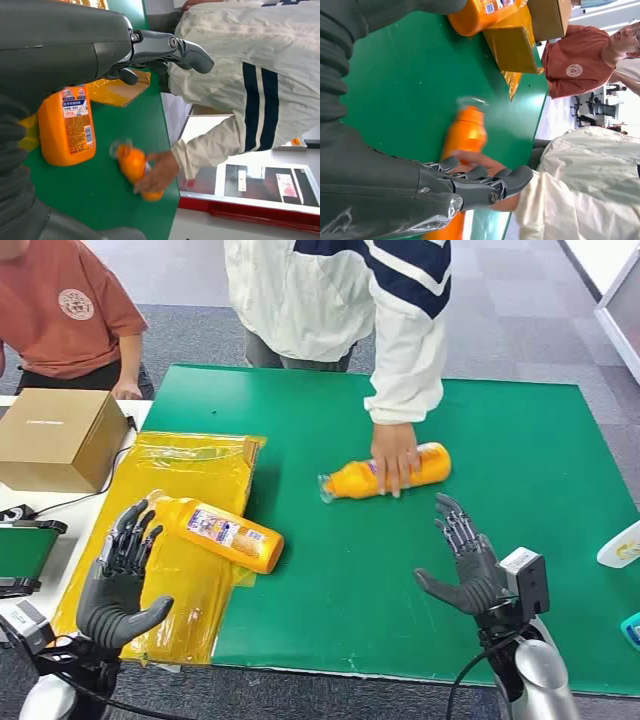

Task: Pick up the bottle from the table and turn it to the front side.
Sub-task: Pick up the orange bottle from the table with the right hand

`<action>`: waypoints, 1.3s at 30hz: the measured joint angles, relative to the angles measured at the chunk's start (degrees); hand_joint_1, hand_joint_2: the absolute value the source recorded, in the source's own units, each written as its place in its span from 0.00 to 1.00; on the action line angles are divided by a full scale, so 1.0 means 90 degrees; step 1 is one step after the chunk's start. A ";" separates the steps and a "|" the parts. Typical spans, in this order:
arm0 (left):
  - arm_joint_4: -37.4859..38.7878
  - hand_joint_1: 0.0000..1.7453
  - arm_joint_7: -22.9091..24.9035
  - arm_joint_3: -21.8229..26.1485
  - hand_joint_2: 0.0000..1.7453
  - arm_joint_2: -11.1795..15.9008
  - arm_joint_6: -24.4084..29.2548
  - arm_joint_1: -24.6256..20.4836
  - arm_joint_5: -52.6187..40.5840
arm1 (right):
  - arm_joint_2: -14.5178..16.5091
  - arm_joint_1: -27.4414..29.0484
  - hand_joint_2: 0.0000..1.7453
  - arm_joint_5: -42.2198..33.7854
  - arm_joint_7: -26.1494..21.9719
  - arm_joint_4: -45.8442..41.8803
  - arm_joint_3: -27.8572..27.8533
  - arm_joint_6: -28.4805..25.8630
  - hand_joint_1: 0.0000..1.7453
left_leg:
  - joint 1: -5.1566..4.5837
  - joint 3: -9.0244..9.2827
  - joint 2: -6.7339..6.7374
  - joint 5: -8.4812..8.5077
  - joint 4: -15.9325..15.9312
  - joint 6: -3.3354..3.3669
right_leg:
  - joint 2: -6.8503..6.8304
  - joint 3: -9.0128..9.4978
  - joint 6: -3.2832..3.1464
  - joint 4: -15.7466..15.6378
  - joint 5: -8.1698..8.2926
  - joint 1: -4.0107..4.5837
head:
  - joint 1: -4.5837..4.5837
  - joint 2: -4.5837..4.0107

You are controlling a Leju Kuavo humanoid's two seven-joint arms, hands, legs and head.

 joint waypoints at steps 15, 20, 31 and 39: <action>0.0000 0.00 0.0031 -0.0010 1.00 0.0002 0.0133 -0.0001 -0.0121 | 0.0000 -0.0008 1.00 0.0889 0.0130 0.0005 0.0000 -0.0675 0.00 | 0.0000 0.0000 0.0000 0.0000 0.0000 0.0000 | 0.0000 0.0001 0.0000 0.0000 0.0000 0.0000 | 0.0001 0.0000; 0.0000 0.00 0.0077 -0.0010 1.00 0.0002 0.0101 -0.0010 -0.0174 | -0.0001 -0.0043 1.00 0.1375 0.0095 0.0077 -0.0008 -0.0839 0.00 | 0.0000 0.0000 0.0000 0.0000 0.0000 0.0000 | 0.0000 0.0001 0.0000 0.0000 0.0000 0.0000 | 0.0000 -0.0001; 0.0000 0.00 0.0113 -0.0010 1.00 0.0015 0.0016 -0.0086 -0.0182 | -0.0016 -0.0230 1.00 0.2096 -0.0116 0.0438 -0.0177 -0.0843 0.00 | 0.0000 0.0000 0.0000 0.0001 0.0000 0.0001 | 0.0000 0.0001 0.0000 0.0000 0.0001 0.0000 | 0.0000 -0.0001; 0.0000 0.00 0.0236 -0.0008 1.00 -0.0001 0.0016 -0.0105 -0.0200 | 0.0020 -0.0220 1.00 0.3434 0.0245 0.0554 0.0034 -0.1351 0.00 | 0.0000 0.0000 0.0000 0.0000 0.0000 0.0001 | 0.0000 0.0001 0.0000 0.0000 0.0000 0.0000 | 0.0000 -0.0001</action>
